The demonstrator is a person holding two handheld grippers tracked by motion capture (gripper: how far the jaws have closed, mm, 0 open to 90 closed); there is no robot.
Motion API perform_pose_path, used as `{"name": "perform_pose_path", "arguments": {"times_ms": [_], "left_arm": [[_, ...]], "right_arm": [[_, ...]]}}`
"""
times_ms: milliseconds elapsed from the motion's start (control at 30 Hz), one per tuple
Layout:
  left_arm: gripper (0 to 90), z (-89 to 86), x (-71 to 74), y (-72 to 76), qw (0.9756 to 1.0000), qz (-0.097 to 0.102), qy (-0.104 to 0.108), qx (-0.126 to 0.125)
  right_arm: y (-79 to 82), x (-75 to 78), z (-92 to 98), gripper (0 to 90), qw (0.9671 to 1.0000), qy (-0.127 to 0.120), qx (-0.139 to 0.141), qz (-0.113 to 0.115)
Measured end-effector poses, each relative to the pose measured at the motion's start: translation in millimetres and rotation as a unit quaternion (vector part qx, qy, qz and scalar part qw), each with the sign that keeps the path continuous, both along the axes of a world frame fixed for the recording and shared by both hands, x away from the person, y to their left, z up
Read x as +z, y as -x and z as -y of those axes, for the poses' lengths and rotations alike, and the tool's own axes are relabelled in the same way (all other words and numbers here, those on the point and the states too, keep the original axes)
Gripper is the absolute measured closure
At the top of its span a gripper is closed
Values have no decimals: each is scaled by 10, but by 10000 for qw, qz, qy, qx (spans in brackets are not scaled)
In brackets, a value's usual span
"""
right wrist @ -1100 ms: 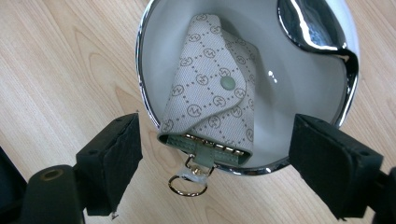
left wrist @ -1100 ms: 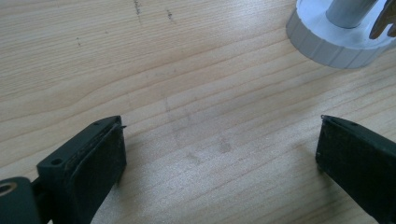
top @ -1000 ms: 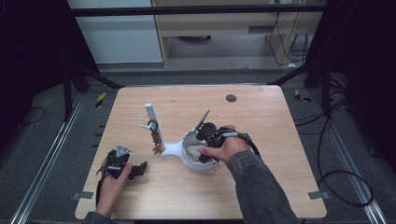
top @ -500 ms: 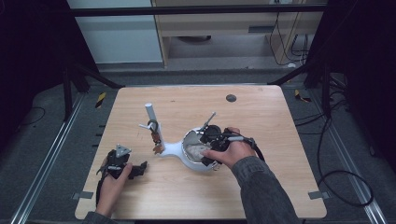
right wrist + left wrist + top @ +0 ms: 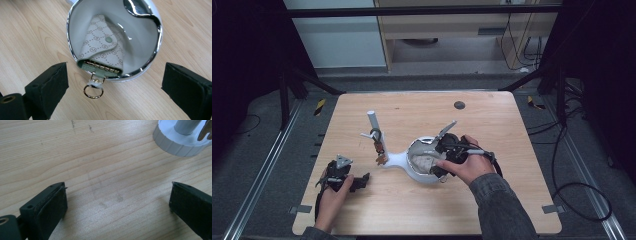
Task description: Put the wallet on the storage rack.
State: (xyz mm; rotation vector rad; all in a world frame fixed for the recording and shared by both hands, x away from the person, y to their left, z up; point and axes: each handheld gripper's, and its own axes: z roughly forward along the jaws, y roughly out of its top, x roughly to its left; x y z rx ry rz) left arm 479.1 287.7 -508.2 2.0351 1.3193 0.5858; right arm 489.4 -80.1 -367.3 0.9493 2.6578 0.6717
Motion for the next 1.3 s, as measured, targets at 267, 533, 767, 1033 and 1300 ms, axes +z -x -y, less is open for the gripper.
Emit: {"name": "perform_pose_path", "arguments": {"times_ms": [267,533,767,1033,1300], "left_arm": [[9,4,-1,0,10000,-4,15,-7],[9,6,-1,2,10000,-5,16,-19],[6,6,-1,0,10000,-19,2,-31],[0,15,-2,3,10000,-21,1,-30],[0,23,-3,-7,10000,-40,22,-60]], "right_arm": [[5,35,157,63,9994,-205,-165,224],[10,71,319,78,9975,-309,-415,478],[-25,72,488,100,9942,-407,-637,767],[-67,13,733,102,9895,-534,-921,974],[-145,-121,985,67,9838,-741,-1288,1001]]}}
